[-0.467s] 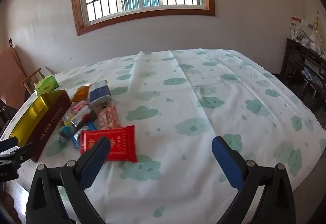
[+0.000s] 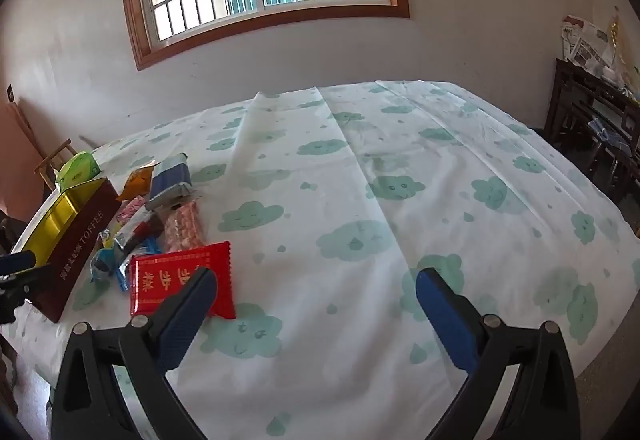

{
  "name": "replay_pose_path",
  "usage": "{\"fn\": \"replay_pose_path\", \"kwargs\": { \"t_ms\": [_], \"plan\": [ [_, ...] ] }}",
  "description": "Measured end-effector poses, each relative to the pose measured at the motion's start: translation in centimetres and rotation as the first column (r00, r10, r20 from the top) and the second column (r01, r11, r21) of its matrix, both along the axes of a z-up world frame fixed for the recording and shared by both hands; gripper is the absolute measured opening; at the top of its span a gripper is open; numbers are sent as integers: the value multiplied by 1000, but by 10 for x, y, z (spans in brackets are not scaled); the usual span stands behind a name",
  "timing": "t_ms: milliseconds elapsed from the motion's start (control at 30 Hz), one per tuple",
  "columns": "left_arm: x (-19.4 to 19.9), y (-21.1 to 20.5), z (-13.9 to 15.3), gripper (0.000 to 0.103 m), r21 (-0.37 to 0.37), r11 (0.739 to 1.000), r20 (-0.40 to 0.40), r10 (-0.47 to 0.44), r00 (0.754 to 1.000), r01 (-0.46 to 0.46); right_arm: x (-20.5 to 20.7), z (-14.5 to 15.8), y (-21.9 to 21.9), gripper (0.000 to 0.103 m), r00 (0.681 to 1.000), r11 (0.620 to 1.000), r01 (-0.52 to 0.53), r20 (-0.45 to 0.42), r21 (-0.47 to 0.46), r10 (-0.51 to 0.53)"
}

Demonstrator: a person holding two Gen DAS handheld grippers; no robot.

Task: Organize snacks
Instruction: 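Reach the left gripper to the blue-wrapped candy and close on it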

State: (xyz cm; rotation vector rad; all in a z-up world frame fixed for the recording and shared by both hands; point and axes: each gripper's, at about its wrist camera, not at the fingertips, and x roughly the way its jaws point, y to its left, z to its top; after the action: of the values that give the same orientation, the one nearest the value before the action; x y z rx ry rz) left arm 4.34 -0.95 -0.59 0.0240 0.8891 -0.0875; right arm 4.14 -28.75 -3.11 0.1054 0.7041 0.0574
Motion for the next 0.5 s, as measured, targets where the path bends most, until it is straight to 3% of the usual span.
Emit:
{"fn": "replay_pose_path", "kwargs": {
  "t_ms": [33,100,133,500],
  "plan": [
    [4,0,0,77,1,1000,-13,-8,1000,8,3,-1,-1,102,1000,1000,-1,-2,1,1],
    [15,0,-7,51,12,1000,-55,-18,998,19,4,2,-4,102,1000,1000,-1,6,1,1],
    [20,-1,-12,47,20,1000,-79,-22,997,24,6,2,-5,102,1000,1000,-2,8,0,2],
    [45,-2,-33,46,31,998,-164,-53,985,59,27,-8,-12,102,1000,1000,11,-24,-11,-11]
  ]
}}
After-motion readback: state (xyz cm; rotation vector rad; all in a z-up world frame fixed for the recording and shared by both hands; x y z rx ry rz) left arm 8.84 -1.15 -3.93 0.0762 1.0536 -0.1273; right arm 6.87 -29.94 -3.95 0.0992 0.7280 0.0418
